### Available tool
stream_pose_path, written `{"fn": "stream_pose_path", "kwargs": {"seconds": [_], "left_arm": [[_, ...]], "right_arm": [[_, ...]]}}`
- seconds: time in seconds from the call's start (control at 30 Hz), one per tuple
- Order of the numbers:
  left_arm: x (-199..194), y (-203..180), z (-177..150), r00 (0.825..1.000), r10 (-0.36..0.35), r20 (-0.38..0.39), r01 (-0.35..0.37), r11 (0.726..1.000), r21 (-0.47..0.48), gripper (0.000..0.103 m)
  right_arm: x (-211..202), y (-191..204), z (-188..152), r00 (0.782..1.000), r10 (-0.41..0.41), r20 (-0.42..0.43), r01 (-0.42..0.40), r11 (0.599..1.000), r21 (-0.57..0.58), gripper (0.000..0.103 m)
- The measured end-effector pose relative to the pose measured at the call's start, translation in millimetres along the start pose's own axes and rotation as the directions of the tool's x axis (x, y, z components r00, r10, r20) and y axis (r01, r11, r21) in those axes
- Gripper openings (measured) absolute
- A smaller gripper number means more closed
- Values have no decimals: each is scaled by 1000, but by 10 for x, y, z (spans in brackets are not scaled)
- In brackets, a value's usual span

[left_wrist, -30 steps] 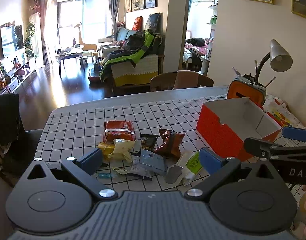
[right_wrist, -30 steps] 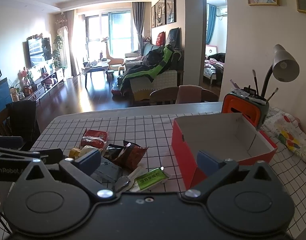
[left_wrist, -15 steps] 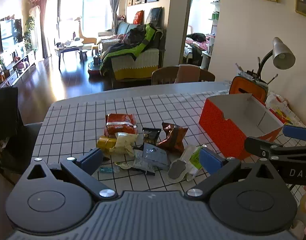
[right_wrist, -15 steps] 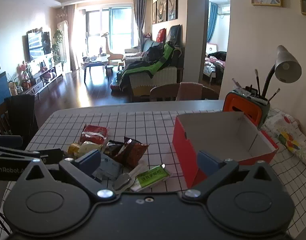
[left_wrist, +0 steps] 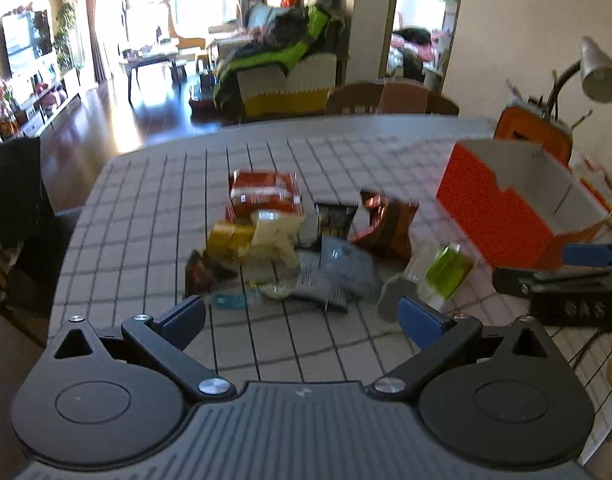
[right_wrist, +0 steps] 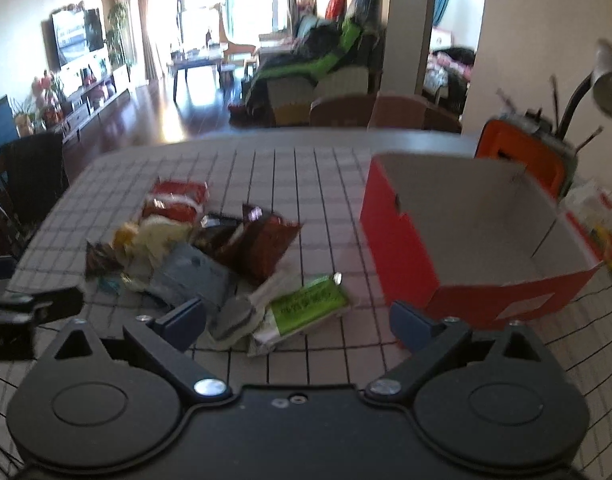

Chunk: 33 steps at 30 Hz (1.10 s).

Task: Organize snacks
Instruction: 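Grasp the green bar wrapper with the right gripper while the left grasps the clear spoon packet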

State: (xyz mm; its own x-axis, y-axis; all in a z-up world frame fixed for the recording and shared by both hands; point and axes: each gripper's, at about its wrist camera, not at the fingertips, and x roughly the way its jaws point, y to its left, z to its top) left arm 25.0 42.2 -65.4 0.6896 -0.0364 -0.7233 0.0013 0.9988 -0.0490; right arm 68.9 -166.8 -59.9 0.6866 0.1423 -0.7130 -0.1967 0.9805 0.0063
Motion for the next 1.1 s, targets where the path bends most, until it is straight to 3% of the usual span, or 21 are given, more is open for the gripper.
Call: {"fn": "stream_pose_path", "kwargs": {"seconds": [0.3, 0.57, 0.9, 1.1], "left_arm": [[333, 63, -6, 998, 43, -41, -44, 999, -9, 103], [558, -311, 12, 996, -69, -48, 75, 988, 137, 100], [856, -573, 54, 990, -108, -92, 126, 969, 213, 90], [1020, -670, 97, 982, -145, -125, 172, 952, 252, 84]], "right_arm": [[658, -151, 42, 990, -28, -141, 45, 991, 123, 86], [1008, -301, 107, 979, -57, -195, 103, 966, 237, 82], [1396, -244, 195, 962, -130, -241, 194, 945, 264, 78], [1419, -264, 199, 965, -104, -242, 171, 947, 272, 74]]}}
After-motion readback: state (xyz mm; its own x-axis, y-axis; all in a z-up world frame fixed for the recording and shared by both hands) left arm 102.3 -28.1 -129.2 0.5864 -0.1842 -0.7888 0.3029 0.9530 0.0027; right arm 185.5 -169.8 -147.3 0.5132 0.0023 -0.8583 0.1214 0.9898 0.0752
